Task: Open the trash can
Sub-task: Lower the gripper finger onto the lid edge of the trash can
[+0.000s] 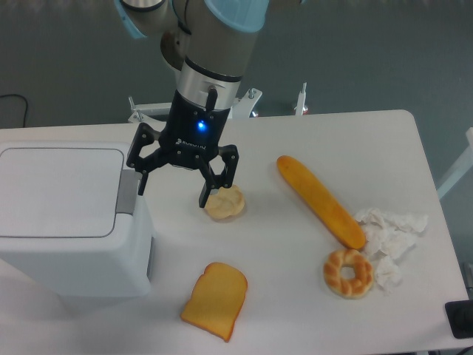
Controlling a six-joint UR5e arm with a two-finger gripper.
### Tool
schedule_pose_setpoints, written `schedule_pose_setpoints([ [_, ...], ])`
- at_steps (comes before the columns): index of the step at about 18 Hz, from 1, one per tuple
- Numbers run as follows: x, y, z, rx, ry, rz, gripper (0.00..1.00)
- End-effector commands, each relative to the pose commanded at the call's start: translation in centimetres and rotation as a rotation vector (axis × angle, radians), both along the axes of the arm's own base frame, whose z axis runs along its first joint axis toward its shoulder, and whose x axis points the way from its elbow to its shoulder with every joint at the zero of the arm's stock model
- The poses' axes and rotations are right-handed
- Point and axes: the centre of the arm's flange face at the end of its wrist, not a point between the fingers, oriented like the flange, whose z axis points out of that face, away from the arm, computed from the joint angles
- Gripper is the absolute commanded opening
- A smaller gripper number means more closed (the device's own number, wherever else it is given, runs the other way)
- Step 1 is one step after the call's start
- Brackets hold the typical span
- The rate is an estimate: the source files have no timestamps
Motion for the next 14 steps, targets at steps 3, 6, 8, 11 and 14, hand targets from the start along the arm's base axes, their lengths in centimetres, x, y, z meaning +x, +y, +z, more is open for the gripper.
schedule_pose_setpoints([
  [3, 0.0, 0.0, -0.2, -0.002, -0.002, 0.000, 1.00],
  [6, 0.0, 0.1, -0.3, -0.003, -0.003, -0.002, 1.00],
  [8, 0.4, 0.3, -0.3, -0.005, -0.004, -0.009, 1.00],
  [11, 0.7, 0.5, -1.2, -0.017, -0.015, -0.016, 1.00],
  [14, 0.7, 0.5, -1.3, -0.017, -0.017, -0.017, 1.00],
])
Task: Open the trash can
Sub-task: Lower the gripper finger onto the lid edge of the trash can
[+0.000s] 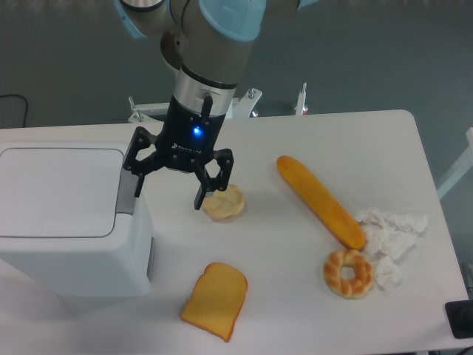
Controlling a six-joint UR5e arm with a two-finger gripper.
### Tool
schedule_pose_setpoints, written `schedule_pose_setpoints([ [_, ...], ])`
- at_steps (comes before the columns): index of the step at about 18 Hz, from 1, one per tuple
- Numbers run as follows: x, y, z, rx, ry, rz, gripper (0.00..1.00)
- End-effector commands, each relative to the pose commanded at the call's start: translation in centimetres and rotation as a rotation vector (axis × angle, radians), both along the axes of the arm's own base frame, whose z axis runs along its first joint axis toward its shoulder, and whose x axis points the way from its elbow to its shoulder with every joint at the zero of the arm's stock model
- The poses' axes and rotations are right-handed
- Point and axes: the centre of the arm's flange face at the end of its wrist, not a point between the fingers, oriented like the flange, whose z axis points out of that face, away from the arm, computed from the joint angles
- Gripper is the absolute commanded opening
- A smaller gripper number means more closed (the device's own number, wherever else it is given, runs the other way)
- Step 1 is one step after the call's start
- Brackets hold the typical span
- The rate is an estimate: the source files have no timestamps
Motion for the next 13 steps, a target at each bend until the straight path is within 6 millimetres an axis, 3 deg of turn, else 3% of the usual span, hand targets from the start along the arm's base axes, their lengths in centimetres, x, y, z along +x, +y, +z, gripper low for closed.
schedule_pose_setpoints([
  [13, 0.3, -0.1, -1.0, -0.004, -0.022, -0.007, 1.00],
])
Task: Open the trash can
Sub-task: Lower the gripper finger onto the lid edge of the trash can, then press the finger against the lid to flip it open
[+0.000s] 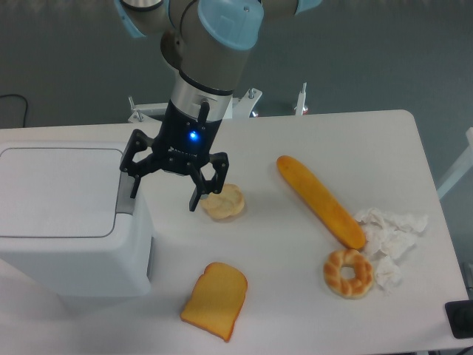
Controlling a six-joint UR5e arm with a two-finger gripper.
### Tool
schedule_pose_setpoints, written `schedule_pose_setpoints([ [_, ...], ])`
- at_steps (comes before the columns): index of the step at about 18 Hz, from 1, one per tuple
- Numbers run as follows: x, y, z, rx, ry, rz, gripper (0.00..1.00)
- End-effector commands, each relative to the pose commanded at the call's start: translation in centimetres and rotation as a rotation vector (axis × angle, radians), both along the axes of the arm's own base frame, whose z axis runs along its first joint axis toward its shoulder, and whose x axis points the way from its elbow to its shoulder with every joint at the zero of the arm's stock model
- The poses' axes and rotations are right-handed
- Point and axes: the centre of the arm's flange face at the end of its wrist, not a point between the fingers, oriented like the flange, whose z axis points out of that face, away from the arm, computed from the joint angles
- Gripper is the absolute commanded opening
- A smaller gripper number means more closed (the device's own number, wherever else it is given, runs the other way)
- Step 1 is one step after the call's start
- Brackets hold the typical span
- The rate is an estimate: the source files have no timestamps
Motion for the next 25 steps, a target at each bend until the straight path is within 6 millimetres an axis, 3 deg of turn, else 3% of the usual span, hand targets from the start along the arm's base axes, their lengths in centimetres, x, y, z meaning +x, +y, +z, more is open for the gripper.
schedule_pose_setpoints([
  [25, 0.74, 0.26, -0.93, -0.011, -0.009, -0.017, 1.00],
])
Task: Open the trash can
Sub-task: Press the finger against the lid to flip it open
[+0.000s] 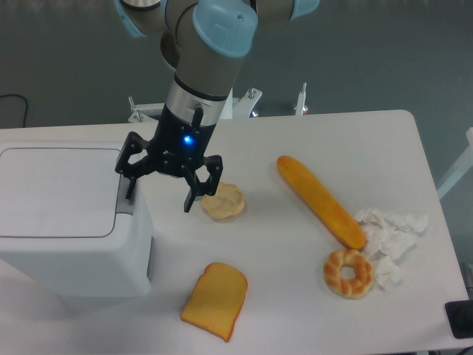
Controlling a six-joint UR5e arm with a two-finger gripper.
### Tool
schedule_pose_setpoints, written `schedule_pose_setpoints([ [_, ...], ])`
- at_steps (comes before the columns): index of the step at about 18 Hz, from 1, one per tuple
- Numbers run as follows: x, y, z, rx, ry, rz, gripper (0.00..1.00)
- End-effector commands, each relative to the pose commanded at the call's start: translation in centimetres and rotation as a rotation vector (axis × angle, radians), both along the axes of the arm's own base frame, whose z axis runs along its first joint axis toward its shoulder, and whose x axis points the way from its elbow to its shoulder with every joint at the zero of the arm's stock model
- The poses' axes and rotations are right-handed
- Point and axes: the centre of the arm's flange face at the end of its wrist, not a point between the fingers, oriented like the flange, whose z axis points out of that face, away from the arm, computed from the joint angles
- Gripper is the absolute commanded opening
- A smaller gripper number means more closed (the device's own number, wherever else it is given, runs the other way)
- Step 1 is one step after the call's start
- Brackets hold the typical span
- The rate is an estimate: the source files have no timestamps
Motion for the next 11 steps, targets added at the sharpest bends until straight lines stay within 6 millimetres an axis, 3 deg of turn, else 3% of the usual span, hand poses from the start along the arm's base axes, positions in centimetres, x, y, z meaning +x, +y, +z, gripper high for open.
schedule_pose_setpoints([
  [11, 0.12, 0.01, -0.26, -0.001, 0.000, -0.003, 1.00],
])
